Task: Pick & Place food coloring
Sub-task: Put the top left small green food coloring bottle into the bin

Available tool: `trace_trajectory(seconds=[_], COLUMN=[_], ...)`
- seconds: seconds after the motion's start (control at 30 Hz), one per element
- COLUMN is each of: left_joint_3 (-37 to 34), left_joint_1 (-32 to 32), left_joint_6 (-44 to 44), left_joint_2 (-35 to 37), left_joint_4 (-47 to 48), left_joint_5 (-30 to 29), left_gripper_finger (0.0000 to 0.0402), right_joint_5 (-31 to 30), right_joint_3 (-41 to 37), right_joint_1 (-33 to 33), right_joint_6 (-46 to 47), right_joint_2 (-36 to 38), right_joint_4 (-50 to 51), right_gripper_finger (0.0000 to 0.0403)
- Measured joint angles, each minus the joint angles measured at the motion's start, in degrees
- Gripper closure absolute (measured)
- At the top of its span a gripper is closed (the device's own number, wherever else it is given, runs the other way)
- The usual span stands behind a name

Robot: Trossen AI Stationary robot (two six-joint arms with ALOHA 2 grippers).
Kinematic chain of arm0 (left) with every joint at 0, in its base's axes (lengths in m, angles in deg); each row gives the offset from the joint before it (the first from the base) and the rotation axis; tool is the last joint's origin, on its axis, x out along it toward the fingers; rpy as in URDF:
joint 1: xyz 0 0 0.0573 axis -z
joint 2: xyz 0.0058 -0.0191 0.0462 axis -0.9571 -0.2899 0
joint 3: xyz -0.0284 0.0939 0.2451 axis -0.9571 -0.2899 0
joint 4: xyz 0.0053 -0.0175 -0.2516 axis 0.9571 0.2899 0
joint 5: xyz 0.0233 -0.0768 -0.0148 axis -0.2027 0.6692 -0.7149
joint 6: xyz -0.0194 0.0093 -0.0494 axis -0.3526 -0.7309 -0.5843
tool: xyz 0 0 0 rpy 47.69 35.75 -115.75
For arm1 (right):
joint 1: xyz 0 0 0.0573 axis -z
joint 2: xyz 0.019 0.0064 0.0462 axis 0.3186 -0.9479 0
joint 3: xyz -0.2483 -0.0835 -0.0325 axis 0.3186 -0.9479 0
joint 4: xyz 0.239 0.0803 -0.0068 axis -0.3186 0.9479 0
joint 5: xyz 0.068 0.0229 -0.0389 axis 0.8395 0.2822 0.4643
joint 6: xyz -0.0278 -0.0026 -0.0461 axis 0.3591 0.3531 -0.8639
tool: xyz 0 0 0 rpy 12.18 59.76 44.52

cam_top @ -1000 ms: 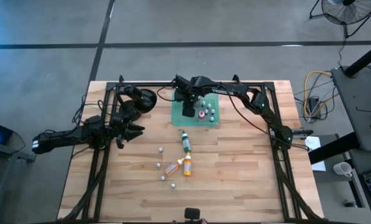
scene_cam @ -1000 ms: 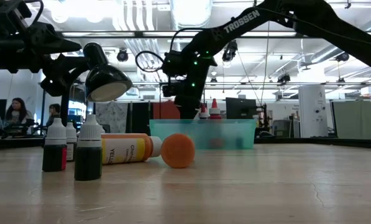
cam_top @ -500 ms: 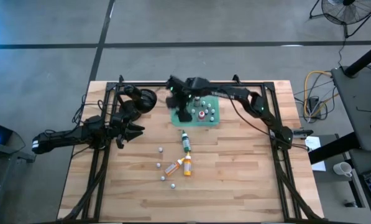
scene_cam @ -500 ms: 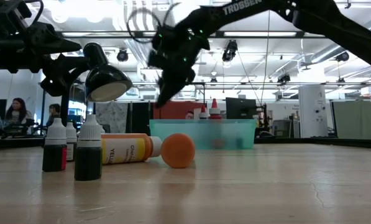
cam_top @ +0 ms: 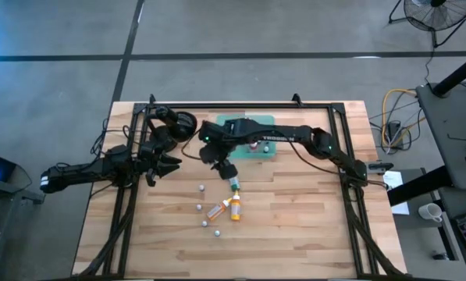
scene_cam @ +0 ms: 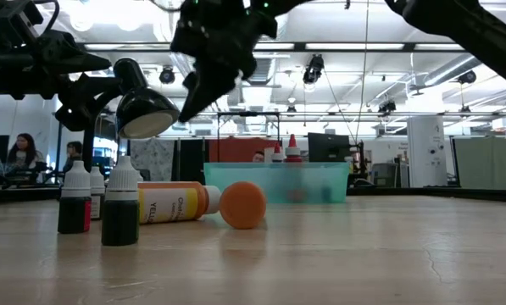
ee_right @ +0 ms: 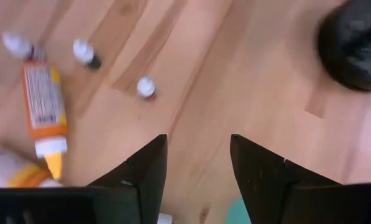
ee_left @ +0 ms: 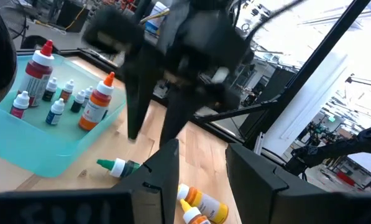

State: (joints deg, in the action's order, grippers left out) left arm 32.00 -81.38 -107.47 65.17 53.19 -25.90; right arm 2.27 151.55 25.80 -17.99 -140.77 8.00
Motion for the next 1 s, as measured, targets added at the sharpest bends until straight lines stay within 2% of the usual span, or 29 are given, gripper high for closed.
trace_trajectory(seconds=[0.13, 0.2, 0.3, 0.63, 0.77, 0.9, 1.0], left_joint_3=[0.0, 0.0, 0.0, 0.0, 0.0, 0.0, 1.5], left_joint_1=[0.0, 0.0, 0.0, 0.0, 0.1, 0.1, 0.5], left_joint_6=[0.0, 0.5, 2.7, -26.1, -28.3, -31.4, -31.6], left_joint_2=[0.0, 0.0, 0.0, 0.0, -0.4, -1.9, -5.1], left_joint_4=[0.0, -0.2, -2.6, -17.0, -21.1, -20.5, -18.8], left_joint_5=[0.0, -0.1, -3.1, -5.5, -2.0, 1.3, 3.9], left_gripper_finger=[0.0296, 0.0296, 0.0296, 0.0296, 0.0296, 0.0296, 0.0296], right_joint_5=[-0.2, -0.1, -0.2, -0.2, -2.3, -6.8, -9.8], right_joint_3=[5.5, 5.5, 4.7, 4.6, 4.0, 1.0, -3.5], right_joint_1=[-0.2, -0.3, -0.5, -4.0, -6.0, -9.1, -11.4], right_joint_6=[6.9, 10.2, 14.1, 29.2, 32.4, 34.4, 36.6], right_joint_2=[0.5, 2.1, 5.1, 12.9, 14.4, 15.2, 17.4], right_joint_4=[4.8, 6.4, 9.4, 13.2, 17.4, 23.0, 23.6], right_gripper_finger=[0.0242, 0.0245, 0.025, 0.0254, 0.0257, 0.0257, 0.0258])
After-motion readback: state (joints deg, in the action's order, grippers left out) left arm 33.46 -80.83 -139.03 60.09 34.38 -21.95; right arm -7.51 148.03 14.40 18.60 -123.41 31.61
